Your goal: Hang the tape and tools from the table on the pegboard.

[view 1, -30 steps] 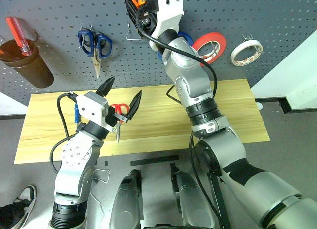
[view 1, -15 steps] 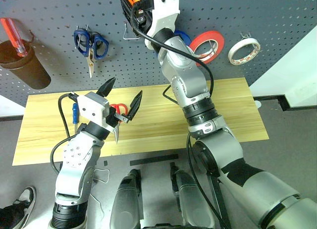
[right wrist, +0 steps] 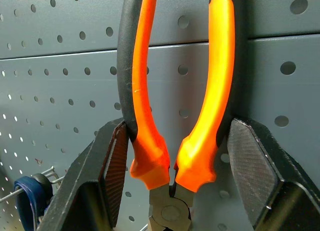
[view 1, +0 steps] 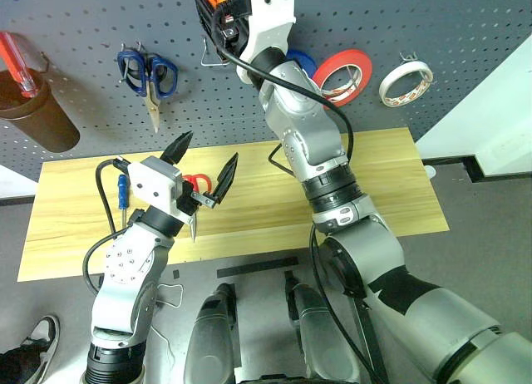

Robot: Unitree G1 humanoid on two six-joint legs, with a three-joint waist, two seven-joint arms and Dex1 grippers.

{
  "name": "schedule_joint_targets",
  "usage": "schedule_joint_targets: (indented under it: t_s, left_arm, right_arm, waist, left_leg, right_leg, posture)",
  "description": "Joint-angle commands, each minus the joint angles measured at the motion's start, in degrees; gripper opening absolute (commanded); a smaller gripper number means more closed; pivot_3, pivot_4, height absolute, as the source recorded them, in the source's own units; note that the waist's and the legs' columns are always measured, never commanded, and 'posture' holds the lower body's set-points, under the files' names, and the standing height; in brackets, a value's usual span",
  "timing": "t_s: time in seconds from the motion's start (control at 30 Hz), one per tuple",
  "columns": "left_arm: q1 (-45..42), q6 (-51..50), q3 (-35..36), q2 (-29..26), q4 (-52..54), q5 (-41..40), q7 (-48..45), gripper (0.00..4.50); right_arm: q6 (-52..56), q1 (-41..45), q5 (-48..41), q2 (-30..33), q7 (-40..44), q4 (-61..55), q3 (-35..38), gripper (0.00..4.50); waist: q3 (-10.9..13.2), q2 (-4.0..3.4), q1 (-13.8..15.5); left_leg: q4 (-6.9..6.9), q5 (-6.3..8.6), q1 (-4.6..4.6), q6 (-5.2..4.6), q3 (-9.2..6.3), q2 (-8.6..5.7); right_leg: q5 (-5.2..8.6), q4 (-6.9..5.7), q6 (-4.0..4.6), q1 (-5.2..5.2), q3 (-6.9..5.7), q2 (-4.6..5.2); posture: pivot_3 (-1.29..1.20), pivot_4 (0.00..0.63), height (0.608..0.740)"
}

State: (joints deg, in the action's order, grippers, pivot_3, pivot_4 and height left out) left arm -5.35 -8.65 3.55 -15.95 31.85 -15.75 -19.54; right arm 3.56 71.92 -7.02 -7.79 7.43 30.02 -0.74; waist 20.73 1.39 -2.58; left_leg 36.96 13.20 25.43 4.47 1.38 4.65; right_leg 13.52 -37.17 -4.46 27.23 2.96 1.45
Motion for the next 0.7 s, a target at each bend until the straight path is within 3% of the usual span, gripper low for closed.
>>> schedule_joint_targets:
  t_s: [0.03, 0.47, 0.63, 0.7]
  left_arm:
    - [0.48, 0.19, -0.02, -0.03, 2.92, -0.52, 0.21, 4.50]
    - [0.64, 0.16, -0.08, -0.08, 3.10, -0.59, 0.42, 4.50]
    - [0.14, 0.46, -0.30, -0.02, 2.41, -0.25, 0.38, 4.50]
    - [-0.07, 0.60, -0.26, -0.01, 2.17, -0.25, 0.35, 4.50]
  right_arm:
    - [1.57, -0.31, 0.20, -1.33, -0.93, -1.17, -0.43, 2.60]
    - [2.96, -0.68, -0.56, -1.76, -0.83, -1.58, -0.31, 2.60]
    - [3.59, -0.16, -1.09, -1.53, -0.53, -1.25, 0.15, 4.23]
    - [3.53, 0.05, -0.96, -1.47, -0.55, -1.05, 0.14, 4.48]
  waist:
    - [0.14, -0.02, 0.04]
    - [0.91, 0.07, 0.09]
    - [0.91, 0.07, 0.10]
    - [0.91, 0.07, 0.10]
  left_leg:
    - [-0.01, 0.00, 0.00, 0.00, 0.00, 0.01]
    - [-0.02, 0.00, 0.22, 0.00, 0.01, 0.01]
    - [-0.01, 0.00, 0.21, 0.00, 0.01, 0.01]
    - [0.01, 0.00, 0.19, 0.00, 0.00, 0.01]
  right_leg:
    - [0.00, -0.01, 0.00, 0.02, 0.00, -0.01]
    - [-0.03, 0.00, -0.05, 0.21, 0.00, 0.00]
    - [-0.02, -0.01, -0.04, 0.20, -0.01, -0.01]
    - [-0.02, -0.02, -0.03, 0.17, -0.01, -0.01]
  posture:
    - [0.05, 0.404, 0.721]
    - [0.04, 0.406, 0.721]
    - [0.05, 0.400, 0.721]
    - [0.05, 0.397, 0.721]
